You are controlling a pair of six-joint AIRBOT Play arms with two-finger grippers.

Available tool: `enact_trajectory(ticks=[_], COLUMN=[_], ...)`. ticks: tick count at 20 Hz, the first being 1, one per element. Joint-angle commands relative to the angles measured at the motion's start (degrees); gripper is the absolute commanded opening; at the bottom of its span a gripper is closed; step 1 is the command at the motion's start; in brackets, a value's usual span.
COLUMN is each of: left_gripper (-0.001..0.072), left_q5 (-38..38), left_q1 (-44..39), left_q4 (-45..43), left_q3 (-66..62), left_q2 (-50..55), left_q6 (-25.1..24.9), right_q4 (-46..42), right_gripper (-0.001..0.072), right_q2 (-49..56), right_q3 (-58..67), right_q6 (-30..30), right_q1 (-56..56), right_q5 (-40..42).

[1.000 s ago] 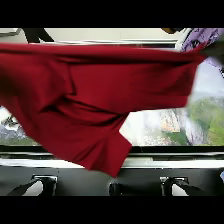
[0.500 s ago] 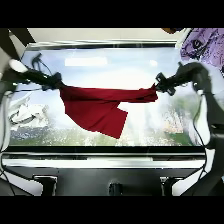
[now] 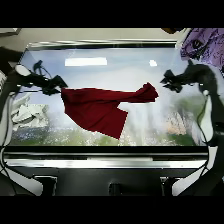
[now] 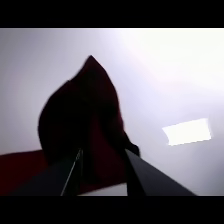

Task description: Fold the clothes and pants, and hang the long-sleeved shirts on hangers.

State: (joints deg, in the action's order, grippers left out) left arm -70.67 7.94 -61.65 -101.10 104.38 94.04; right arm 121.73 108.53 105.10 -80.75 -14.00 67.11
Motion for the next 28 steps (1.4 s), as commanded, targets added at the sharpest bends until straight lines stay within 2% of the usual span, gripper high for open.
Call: enact_trajectory(ticks=[1,3,5,7,11,14,19,28], left_gripper=[0.0644,0.0643,0.0644,0.0643,0.0643,0.0643,0.0643,0.0643], left_q5=[-5.4,-4.0,-0.9,2.5,5.8,5.8,5.8,5.8], left_q1=[5.9,8.3,9.5,9.6,9.1,9.1,9.1,8.7], left_q4=[-3.3,-3.2,-0.9,2.3,5.4,5.8,9.2,9.2], left_q3=[4.1,12.6,23.5,32.9,44.3,46.2,46.2,46.3], left_q2=[-7.2,-12.8,-18.3,-22.8,-27.6,-27.9,-27.9,-27.8], left_q6=[-1.0,-1.0,-1.0,-1.0,-1.0,-1.2,-4.9,-5.6], right_q4=[-2.5,-2.1,1.9,5.2,5.7,5.7,5.8,9.2], right_gripper=[0.0319,0.0317,0.0314,0.0311,0.0316,0.0318,0.032,0.0317], right_q2=[-2.4,-2.8,-3.1,-3.0,-2.7,-2.2,-2.2,0.0], right_q3=[-1.3,-5.7,-12.1,-16.9,-20.6,-20.6,-20.6,-20.6], right_q6=[-8.9,-11.5,-12.5,-12.7,-12.7,-12.4,-9.7,-9.8], right_q1=[-6.3,-7.2,-7.1,-6.7,-2.3,1.2,2.5,4.3], right_q5=[15.6,19.2,18.1,13.6,4.9,-2.1,-10.0,-11.5])
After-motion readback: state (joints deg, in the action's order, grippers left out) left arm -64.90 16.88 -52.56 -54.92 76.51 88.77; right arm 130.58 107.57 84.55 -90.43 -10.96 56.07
